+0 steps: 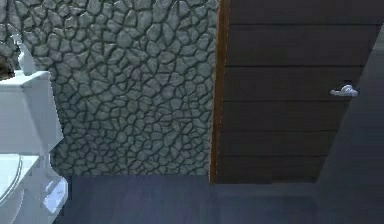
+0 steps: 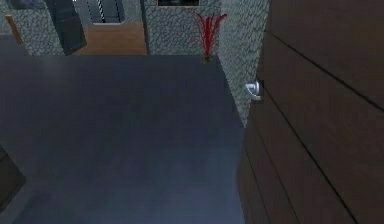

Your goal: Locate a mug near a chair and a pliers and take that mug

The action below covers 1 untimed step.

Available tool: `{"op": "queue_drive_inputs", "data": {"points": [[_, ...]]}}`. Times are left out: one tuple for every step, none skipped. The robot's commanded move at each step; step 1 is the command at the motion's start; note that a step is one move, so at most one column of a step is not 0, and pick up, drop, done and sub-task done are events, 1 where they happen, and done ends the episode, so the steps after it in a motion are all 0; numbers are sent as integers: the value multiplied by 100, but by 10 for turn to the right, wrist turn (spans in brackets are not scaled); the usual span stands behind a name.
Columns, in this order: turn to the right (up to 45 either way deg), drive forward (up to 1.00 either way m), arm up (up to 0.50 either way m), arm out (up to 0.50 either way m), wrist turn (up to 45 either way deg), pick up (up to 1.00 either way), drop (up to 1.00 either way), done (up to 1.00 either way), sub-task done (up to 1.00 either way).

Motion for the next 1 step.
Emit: {"op": "queue_drive_inputs", "data": {"points": [[0, 5, 0, 0, 0, 0, 0, 0, 0]]}}
